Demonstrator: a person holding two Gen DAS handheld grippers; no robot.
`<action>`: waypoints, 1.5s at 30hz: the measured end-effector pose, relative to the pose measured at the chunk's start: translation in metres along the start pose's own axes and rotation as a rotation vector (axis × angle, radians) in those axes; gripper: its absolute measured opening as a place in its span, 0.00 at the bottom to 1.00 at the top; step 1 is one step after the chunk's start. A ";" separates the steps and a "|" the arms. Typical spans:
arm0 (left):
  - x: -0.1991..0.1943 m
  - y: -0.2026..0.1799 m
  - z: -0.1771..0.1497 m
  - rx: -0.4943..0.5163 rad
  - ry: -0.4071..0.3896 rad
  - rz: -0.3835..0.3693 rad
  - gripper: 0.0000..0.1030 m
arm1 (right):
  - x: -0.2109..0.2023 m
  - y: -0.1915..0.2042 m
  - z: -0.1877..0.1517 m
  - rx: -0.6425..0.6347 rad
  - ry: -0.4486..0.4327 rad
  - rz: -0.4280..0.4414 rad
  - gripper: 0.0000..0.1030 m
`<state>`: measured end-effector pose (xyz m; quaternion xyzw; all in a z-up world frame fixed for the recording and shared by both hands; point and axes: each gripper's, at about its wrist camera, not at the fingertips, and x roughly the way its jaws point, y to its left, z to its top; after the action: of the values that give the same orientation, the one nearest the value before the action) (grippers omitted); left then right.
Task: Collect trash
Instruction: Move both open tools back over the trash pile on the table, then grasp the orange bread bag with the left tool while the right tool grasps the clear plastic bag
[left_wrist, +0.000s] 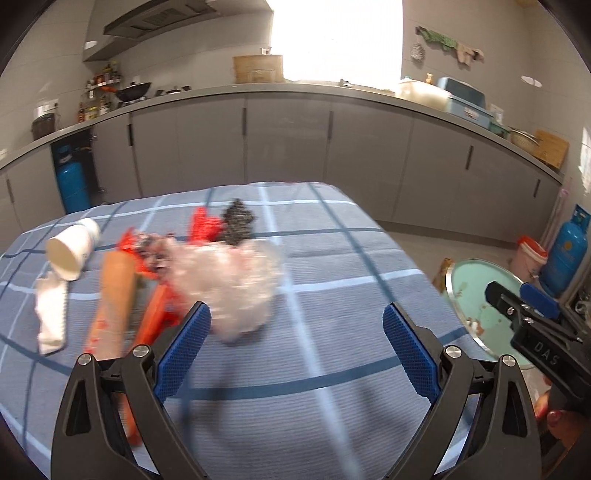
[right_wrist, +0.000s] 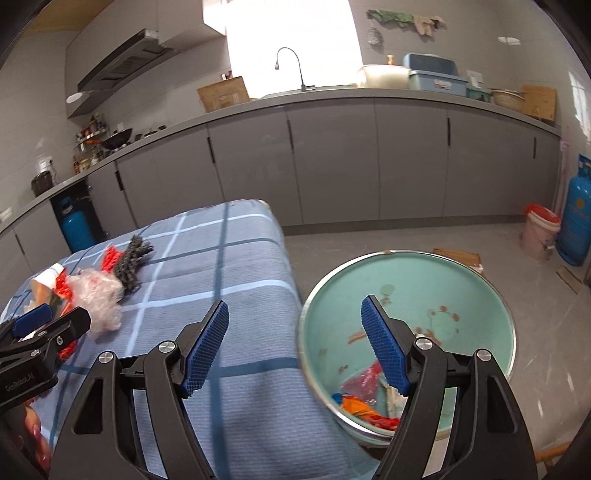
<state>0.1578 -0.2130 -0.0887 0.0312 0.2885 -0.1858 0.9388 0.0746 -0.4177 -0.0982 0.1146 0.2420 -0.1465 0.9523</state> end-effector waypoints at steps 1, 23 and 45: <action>-0.003 0.008 0.000 -0.009 -0.006 0.011 0.90 | -0.001 0.007 0.001 -0.014 -0.002 0.012 0.72; -0.026 0.135 -0.024 -0.130 -0.002 0.151 0.91 | 0.018 0.148 0.004 -0.194 0.033 0.220 0.79; 0.016 0.141 -0.032 -0.095 0.145 0.060 0.70 | 0.078 0.188 0.002 -0.219 0.167 0.252 0.79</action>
<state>0.2050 -0.0824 -0.1307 0.0085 0.3633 -0.1409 0.9209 0.2038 -0.2606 -0.1076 0.0515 0.3185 0.0111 0.9465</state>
